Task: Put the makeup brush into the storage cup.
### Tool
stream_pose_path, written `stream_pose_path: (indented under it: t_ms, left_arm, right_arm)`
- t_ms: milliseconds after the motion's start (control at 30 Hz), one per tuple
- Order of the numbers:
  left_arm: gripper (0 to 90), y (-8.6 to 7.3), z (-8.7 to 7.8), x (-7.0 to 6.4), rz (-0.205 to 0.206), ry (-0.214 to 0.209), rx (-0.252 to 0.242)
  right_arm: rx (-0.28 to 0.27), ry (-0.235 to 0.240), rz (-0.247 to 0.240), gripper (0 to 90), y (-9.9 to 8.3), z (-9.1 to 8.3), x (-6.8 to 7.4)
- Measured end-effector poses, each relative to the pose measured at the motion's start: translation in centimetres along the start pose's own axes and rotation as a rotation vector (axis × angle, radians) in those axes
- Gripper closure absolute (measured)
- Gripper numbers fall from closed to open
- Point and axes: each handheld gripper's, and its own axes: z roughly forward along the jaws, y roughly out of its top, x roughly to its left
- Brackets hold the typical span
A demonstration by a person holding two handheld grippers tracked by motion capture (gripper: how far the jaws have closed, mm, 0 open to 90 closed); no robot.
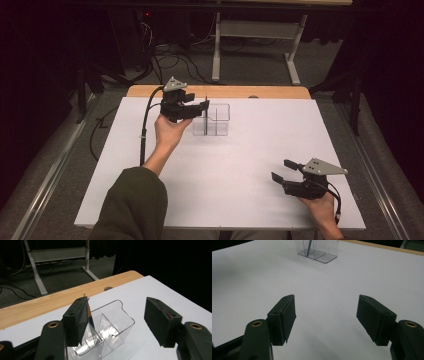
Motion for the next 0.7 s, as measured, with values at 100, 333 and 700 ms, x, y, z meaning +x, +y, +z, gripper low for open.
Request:
stream_pose_path:
  t_ms: [100, 333, 700]
  left_arm:
    - [36.8, 0.0, -0.2, -0.1, 0.003, -0.003, 0.000]
    - [36.2, -0.1, -0.6, -0.3, 0.008, -0.012, -0.008]
    - [36.0, -0.4, -1.6, -0.4, 0.008, -0.010, -0.011]
  right_arm:
    - [-0.003, 0.001, -0.001, 33.5, 0.0, 0.0, 0.0]
    - [-0.004, 0.001, -0.001, 33.5, 0.0, 0.0, 0.0]
    - [-0.002, -0.002, -0.002, 33.5, 0.0, 0.0, 0.0]
